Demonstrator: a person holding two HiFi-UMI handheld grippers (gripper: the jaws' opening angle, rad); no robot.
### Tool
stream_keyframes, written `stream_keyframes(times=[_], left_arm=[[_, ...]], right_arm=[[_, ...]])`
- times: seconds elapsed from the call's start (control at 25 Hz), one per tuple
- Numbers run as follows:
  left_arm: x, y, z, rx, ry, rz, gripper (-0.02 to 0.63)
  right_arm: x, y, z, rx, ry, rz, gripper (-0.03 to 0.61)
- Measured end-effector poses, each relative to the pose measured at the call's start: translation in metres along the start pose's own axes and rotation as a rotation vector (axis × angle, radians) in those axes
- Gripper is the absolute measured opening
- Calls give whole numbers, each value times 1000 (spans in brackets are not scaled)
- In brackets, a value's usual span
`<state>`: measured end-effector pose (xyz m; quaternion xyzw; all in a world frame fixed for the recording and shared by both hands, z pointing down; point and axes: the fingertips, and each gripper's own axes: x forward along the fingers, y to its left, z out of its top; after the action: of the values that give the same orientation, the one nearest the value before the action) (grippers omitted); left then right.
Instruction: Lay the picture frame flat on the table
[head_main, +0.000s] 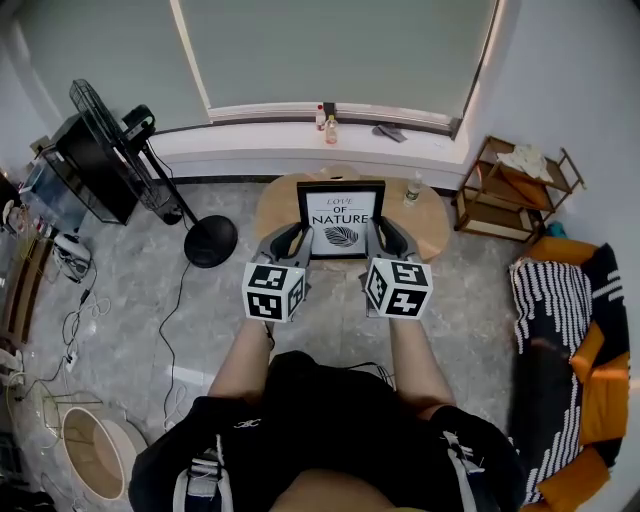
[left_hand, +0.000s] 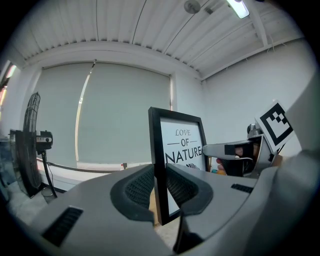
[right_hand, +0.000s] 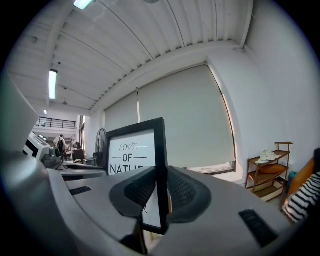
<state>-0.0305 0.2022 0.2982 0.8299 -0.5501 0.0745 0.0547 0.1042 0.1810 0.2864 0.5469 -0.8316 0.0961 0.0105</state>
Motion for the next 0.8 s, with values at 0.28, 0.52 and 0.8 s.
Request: stream_keyframes(times=[0.28, 0.52, 0.8], left_arm=[[67, 27, -9, -11, 13, -38, 86], [154, 75, 2, -8, -3, -80, 86], [275, 162, 30, -16, 14, -132, 85]], right_arm=[[59, -29, -11, 3, 29, -34, 87], [149, -57, -1, 3, 28, -80, 87], [288, -81, 25, 3, 46, -123, 87]])
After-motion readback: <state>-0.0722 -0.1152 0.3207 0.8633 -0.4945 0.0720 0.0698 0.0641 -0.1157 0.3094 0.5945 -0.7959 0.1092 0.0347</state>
